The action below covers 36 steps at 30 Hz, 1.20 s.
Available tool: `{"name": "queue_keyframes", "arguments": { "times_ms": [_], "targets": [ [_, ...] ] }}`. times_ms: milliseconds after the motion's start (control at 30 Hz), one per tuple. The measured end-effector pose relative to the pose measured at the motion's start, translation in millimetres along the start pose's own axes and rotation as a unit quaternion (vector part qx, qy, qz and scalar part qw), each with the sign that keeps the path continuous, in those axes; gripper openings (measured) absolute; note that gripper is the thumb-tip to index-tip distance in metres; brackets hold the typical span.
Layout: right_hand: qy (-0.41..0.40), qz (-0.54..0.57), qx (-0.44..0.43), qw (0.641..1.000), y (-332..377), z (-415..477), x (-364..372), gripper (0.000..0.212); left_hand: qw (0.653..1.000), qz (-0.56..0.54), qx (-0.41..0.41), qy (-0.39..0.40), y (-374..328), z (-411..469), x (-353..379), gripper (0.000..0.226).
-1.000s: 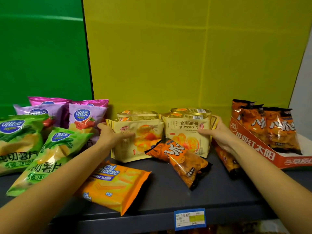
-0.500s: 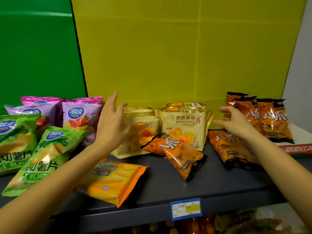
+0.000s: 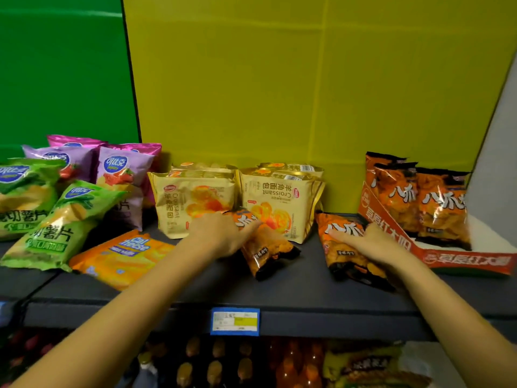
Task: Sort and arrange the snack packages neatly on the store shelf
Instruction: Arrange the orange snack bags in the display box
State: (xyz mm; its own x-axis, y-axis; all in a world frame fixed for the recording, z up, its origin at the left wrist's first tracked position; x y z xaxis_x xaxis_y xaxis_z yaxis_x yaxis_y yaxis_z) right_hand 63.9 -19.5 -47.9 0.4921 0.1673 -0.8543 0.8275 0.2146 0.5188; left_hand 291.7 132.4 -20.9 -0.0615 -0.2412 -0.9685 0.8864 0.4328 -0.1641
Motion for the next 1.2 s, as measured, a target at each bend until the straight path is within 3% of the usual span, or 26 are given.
{"name": "queue_keyframes", "arguments": {
  "times_ms": [100, 167, 233, 300, 400, 433, 533, 667, 733, 933, 1067, 1133, 1200],
  "targets": [
    [0.015, -0.006, -0.014, 1.000, -2.8, -1.7, 1.1, 0.110, 0.998, 0.004, -0.012, 0.064, -4.3, 8.0, 17.8, 0.054],
    [0.016, -0.002, -0.027, 0.999, -4.8, -3.7, 2.0, 0.108, 0.994, -0.038, -0.045, 0.092, -5.2, 8.5, 28.4, 0.073],
    [0.014, 0.024, -0.037, 0.999, -5.5, -4.6, 2.0, 0.107, 0.978, -0.162, -0.094, 0.092, -6.6, 6.3, 36.8, 0.101],
    [0.017, 0.044, -0.043, 0.998, -7.5, -6.2, 2.9, 0.106, 0.939, -0.314, -0.131, 0.047, -8.5, 4.1, 40.8, 0.114],
    [0.010, 0.046, -0.052, 0.998, -10.3, -8.5, 2.1, 0.103, 0.846, -0.525, -0.094, -0.012, -19.7, -0.5, 40.6, 0.064],
    [0.006, 0.052, -0.055, 0.997, -10.3, -9.3, 1.9, 0.102, 0.818, -0.566, -0.099, -0.021, -20.8, -1.4, 40.6, 0.060],
    [-0.007, 0.087, -0.061, 0.994, -9.9, -13.2, 1.9, 0.102, 0.761, -0.636, -0.120, -0.034, -21.7, -6.3, 45.0, 0.066],
    [-0.034, 0.128, -0.092, 0.987, -10.0, -21.3, 1.1, 0.097, 0.714, -0.686, -0.123, -0.069, -22.1, -23.6, 41.1, 0.073],
    [-0.061, 0.152, -0.113, 0.980, -11.3, -26.7, -2.8, 0.096, 0.706, -0.692, -0.099, -0.110, -21.4, -31.5, 39.8, 0.076],
    [-0.123, 0.305, -0.177, 0.927, -19.3, -43.8, -37.7, 0.069, 0.737, -0.644, 0.036, -0.200, -50.7, -44.4, 4.4, 0.061],
    [-0.162, 0.418, -0.159, 0.880, -41.2, -41.6, -76.3, 0.072, 0.718, -0.663, 0.110, -0.181, -95.3, -37.0, -20.4, 0.048],
    [-0.195, 0.456, -0.154, 0.855, -58.6, -38.4, -102.3, 0.061, 0.702, -0.682, 0.137, -0.154, -125.4, -28.8, -26.0, 0.051],
    [-0.211, 0.501, -0.164, 0.823, -72.9, -36.3, -125.7, 0.064, 0.685, -0.702, 0.145, -0.130, -152.8, -18.7, -27.9, 0.058]
  ]
}}
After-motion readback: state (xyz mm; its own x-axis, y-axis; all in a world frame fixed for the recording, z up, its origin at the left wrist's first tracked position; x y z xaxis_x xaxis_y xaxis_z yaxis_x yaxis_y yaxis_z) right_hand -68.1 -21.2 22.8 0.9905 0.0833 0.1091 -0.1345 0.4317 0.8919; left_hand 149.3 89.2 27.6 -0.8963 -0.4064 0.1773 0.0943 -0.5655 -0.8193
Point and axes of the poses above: each hand's wrist, its own z-axis towards the middle knuckle, its own x-axis out of the palm, y = z × x, the point moved 2 cm from there along z, towards the middle knuckle, and after that the axes turned 9 degrees about -z, right-handed, at the moved point
